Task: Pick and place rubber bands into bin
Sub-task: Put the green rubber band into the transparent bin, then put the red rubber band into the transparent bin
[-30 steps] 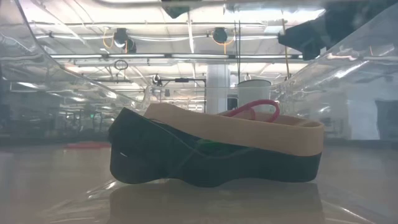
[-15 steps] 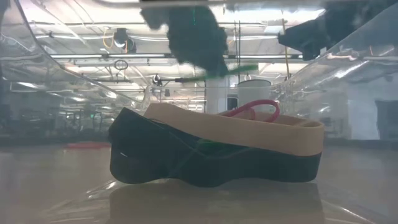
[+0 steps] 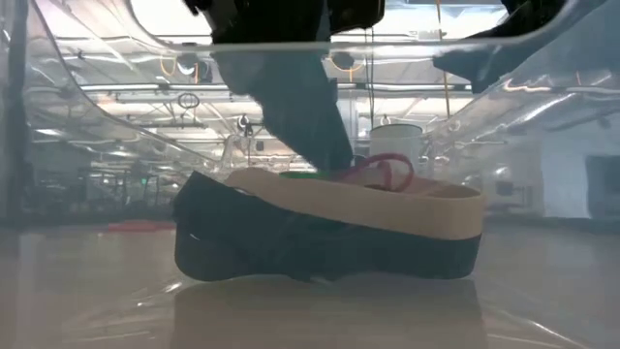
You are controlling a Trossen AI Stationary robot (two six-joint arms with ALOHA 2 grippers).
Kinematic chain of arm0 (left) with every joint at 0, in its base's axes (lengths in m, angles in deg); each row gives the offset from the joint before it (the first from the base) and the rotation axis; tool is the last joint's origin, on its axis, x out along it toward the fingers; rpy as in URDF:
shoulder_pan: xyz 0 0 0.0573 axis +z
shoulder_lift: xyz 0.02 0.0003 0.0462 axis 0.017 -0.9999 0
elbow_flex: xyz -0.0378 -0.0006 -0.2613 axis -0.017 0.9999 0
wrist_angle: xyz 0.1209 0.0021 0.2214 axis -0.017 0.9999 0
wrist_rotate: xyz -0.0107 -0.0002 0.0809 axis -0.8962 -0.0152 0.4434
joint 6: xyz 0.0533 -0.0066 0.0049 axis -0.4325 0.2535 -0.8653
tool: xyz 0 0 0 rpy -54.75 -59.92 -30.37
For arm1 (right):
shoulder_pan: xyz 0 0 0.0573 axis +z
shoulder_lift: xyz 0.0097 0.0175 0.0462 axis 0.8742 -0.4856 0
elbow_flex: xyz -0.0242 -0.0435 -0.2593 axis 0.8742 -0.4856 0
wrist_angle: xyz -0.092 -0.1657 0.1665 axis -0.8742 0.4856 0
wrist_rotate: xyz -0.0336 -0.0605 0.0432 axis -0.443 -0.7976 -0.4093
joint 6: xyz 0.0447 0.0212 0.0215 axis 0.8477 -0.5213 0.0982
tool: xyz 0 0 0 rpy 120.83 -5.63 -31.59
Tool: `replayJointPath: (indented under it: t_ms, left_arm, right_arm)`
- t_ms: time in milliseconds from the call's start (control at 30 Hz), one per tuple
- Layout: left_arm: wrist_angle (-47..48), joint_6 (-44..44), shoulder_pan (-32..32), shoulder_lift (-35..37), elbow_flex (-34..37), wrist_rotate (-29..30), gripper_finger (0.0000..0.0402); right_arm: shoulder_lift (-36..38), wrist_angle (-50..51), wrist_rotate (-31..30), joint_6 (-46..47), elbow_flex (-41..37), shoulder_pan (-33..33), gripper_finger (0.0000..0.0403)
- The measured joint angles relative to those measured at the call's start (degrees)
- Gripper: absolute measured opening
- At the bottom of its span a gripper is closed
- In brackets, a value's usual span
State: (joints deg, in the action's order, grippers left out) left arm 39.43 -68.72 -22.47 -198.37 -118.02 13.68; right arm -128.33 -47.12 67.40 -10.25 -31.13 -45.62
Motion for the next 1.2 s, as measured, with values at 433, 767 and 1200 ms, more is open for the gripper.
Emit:
replayJointPath:
  t_ms: [433,767,1200]
  left_arm:
    - [-1.0,-2.8,0.1,0.1,0.0,0.0,0.0212]
    - [-1.1,-2.0,0.1,4.1,0.0,-0.2,0.0212]
    - [-0.8,-1.3,2.9,21.2,0.0,0.5,0.0212]
  right_arm:
    - [0.0,2.4,0.0,0.0,0.0,0.0,0.0139]
    - [0.0,2.4,0.0,-0.1,0.0,0.0,0.0139]
    - [0.0,2.1,0.0,1.3,0.0,0.0,0.0139]
